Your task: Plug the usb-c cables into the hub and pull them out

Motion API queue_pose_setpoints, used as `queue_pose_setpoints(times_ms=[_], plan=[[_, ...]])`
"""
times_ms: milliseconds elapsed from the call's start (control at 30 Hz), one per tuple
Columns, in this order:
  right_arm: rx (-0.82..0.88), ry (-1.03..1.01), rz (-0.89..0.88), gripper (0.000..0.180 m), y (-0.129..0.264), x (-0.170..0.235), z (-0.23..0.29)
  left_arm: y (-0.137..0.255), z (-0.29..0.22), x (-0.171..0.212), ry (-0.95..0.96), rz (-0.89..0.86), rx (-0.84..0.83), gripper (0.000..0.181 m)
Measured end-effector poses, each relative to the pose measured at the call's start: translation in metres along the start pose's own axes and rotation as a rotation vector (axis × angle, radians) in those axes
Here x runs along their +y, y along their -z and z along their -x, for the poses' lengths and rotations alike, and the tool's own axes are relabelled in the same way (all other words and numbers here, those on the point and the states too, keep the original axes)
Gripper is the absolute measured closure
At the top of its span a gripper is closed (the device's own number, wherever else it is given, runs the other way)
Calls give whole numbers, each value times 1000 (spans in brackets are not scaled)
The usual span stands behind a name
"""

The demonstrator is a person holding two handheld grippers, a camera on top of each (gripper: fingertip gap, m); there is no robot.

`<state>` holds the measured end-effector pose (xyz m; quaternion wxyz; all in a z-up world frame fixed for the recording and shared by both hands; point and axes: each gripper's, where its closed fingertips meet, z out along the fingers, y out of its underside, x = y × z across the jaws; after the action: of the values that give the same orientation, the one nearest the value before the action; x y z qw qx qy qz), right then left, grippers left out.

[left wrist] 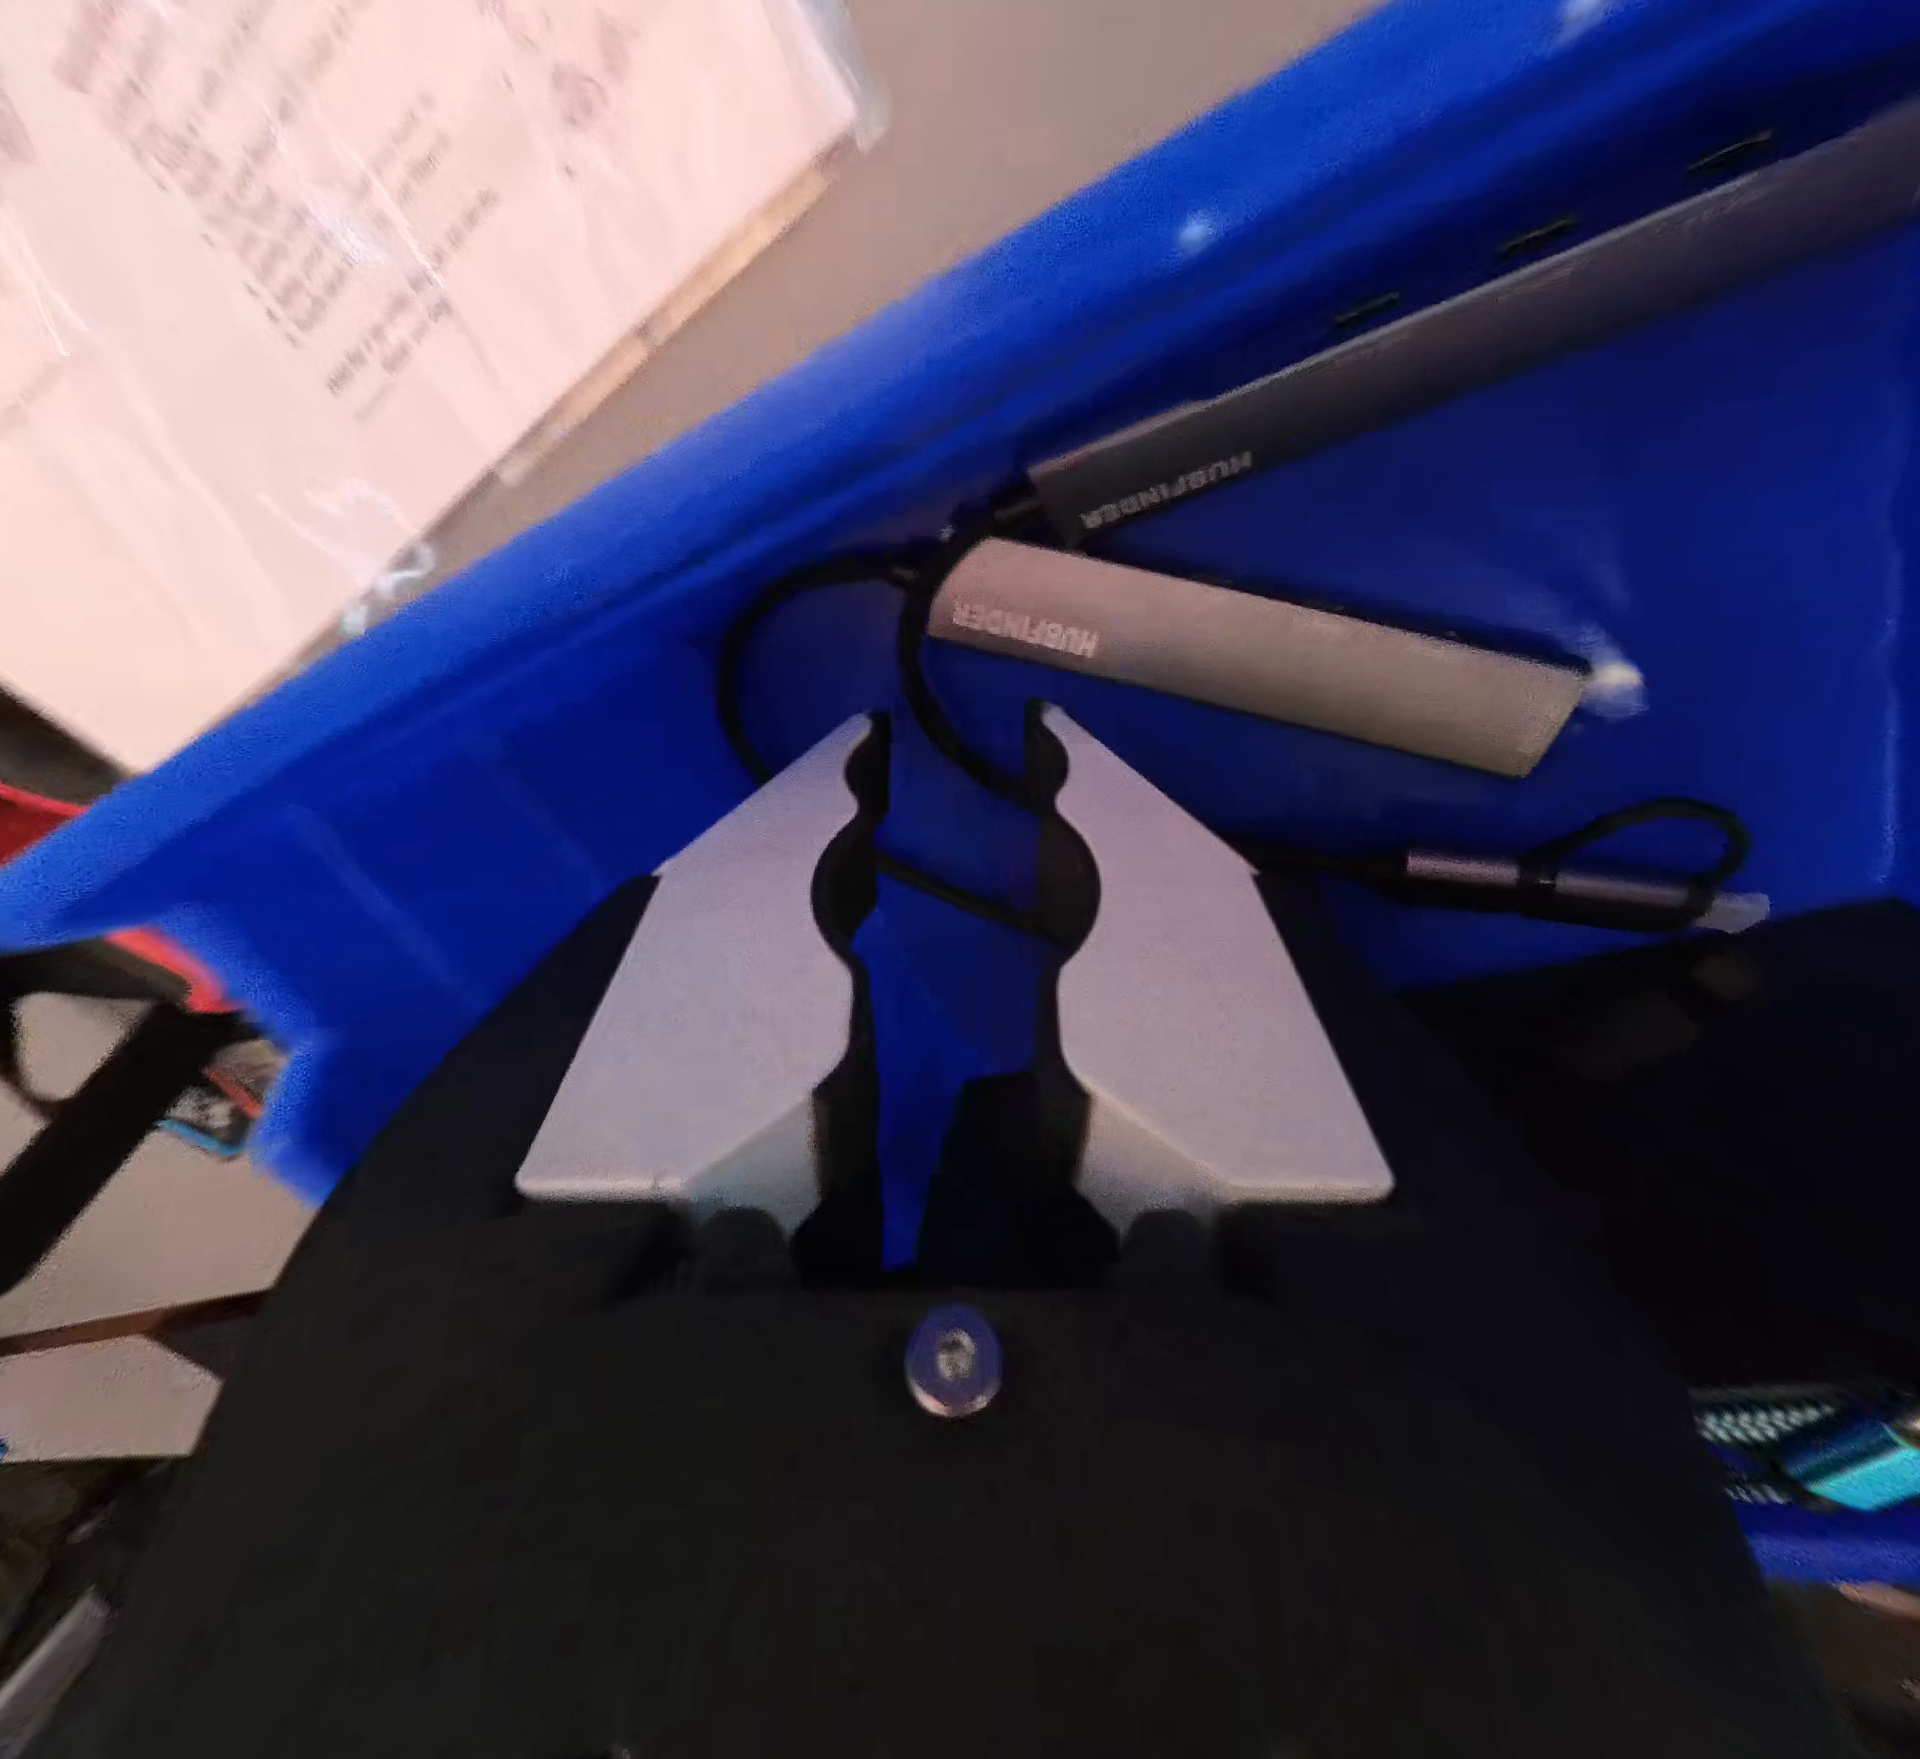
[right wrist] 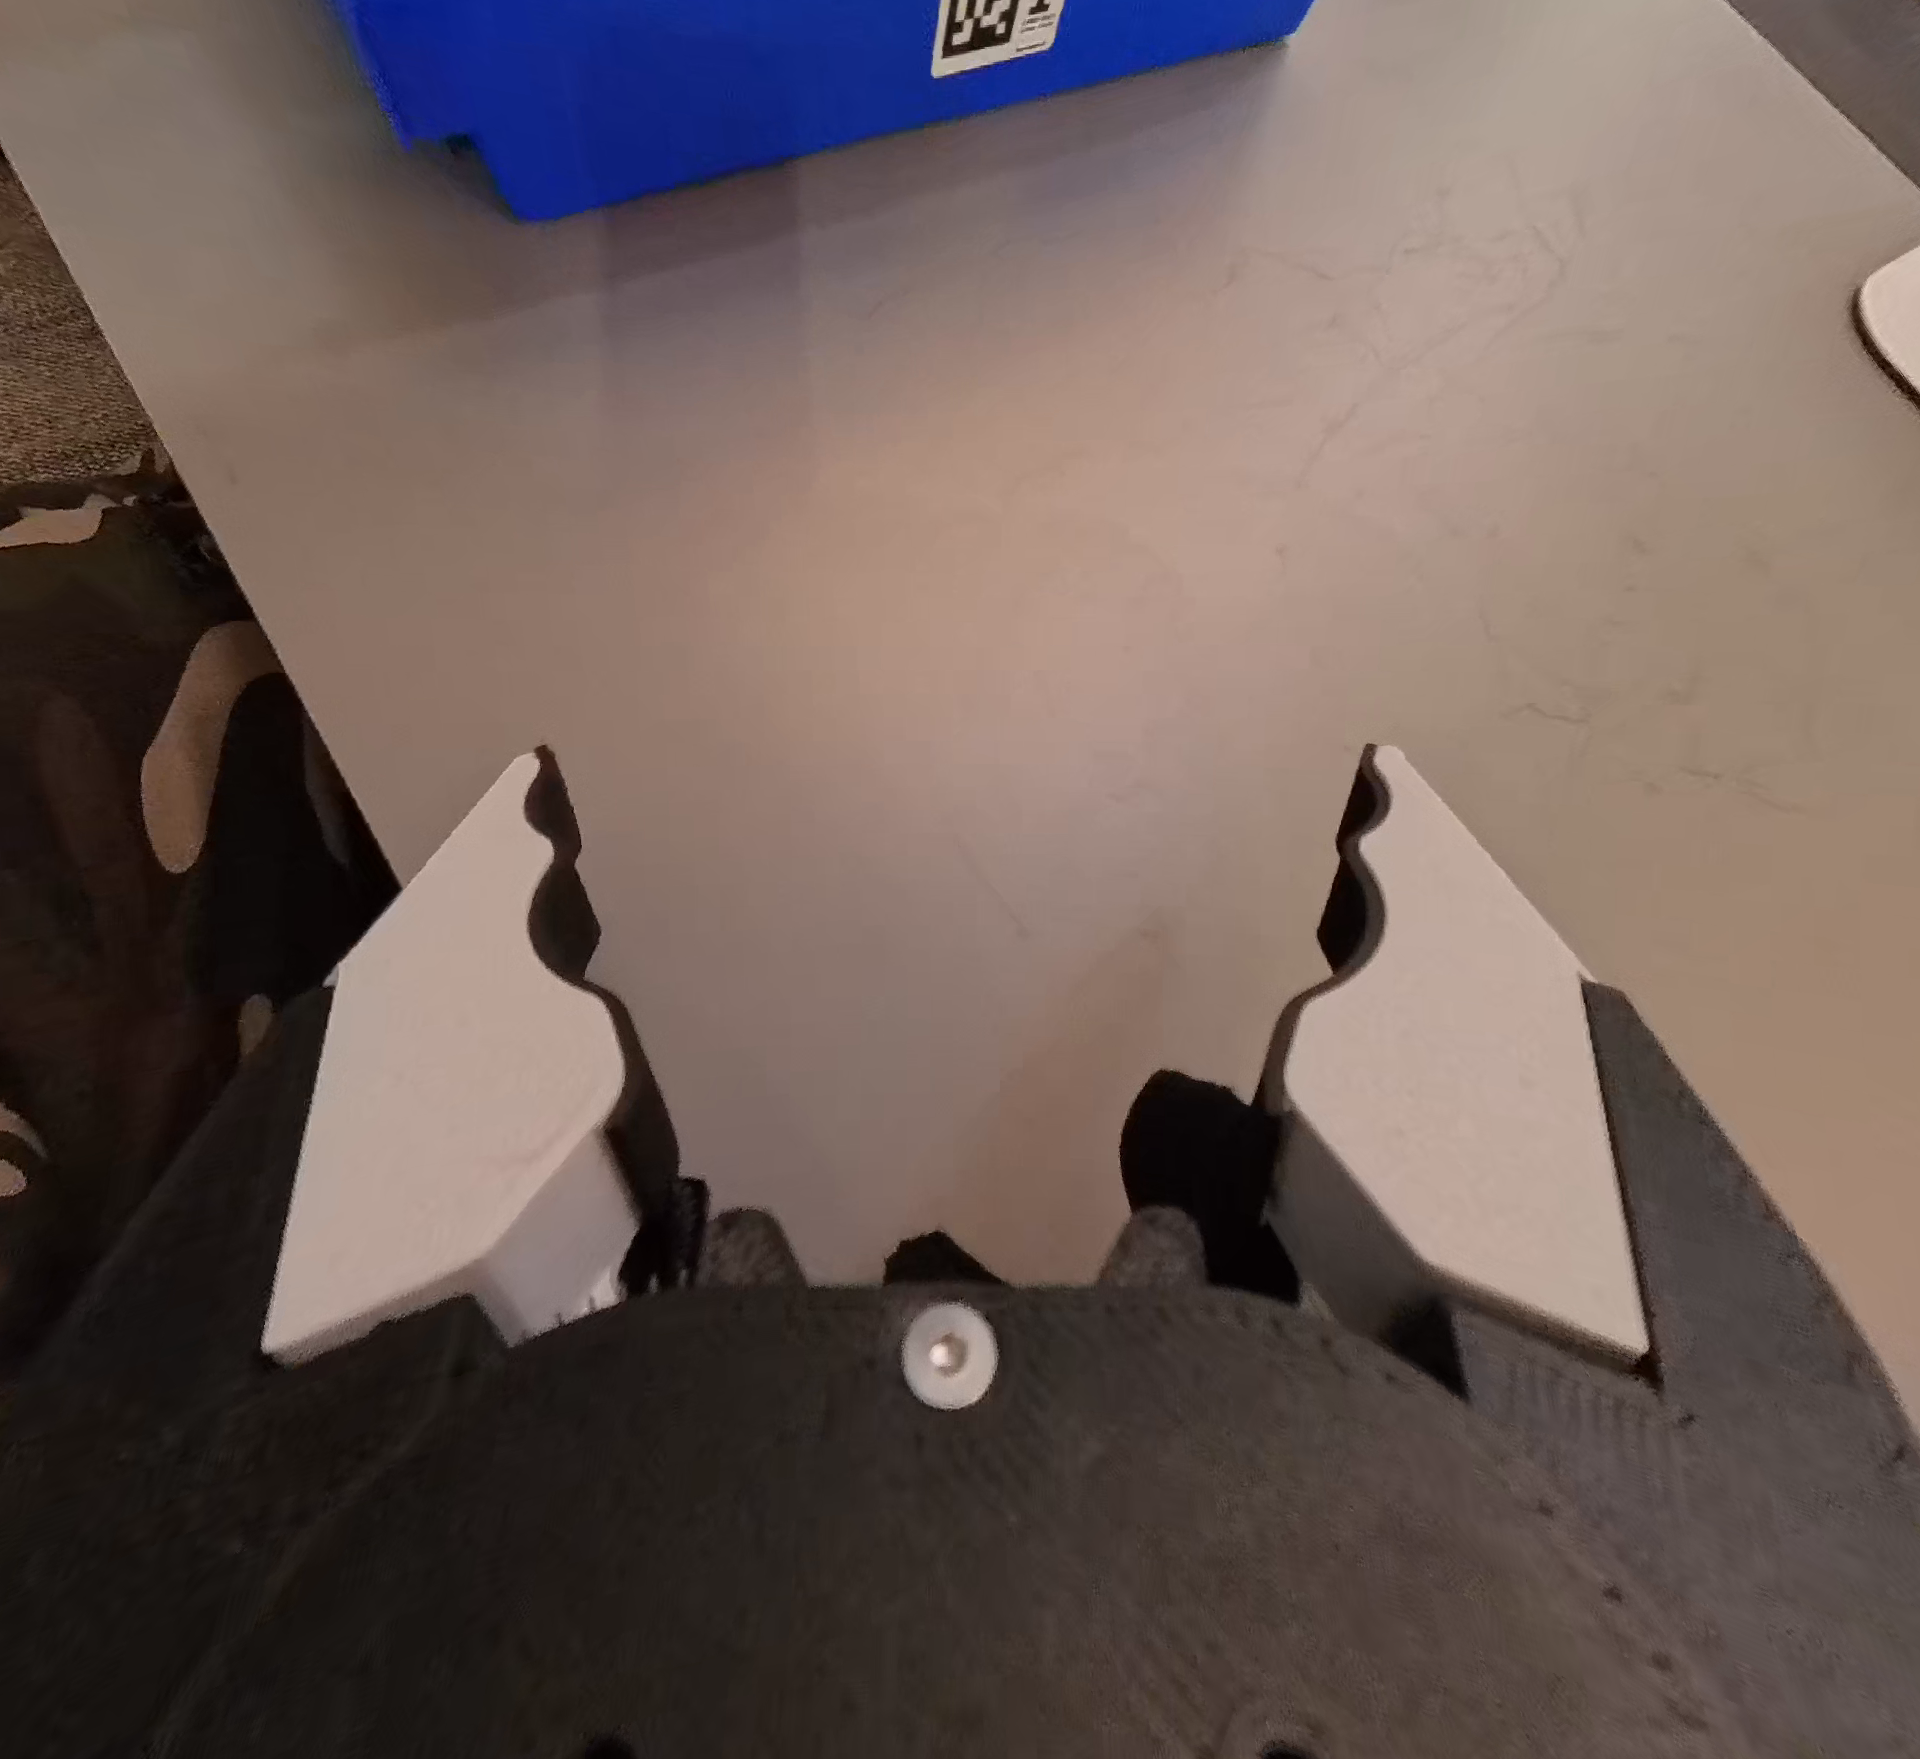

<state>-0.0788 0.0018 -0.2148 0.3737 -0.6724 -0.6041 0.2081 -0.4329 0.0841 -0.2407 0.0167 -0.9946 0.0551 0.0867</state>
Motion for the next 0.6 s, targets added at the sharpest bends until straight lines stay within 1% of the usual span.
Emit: queue_pose_setpoints(times_ms=[33,133,233,367,467,600], plan=[[-1,2,0,38,0,0,1,-2,-2,-1,15,-3,23,166],[0,2,-2,38,1,-1,0,-5,5,-5,22,-5,-10,177],[-3,-9,-3,39,1,0,-1,-5,8,-7,2,15,-30,178],[-7,-8,-7,39,2,-1,0,-1,16,-12,-4,-26,-88,178],[-6,-14,-11,39,3,-1,-2,15,19,-16,-4,-106,-121,179],[-6,-24,-19,39,4,-2,-4,56,26,-21,2,-258,-178,179]])
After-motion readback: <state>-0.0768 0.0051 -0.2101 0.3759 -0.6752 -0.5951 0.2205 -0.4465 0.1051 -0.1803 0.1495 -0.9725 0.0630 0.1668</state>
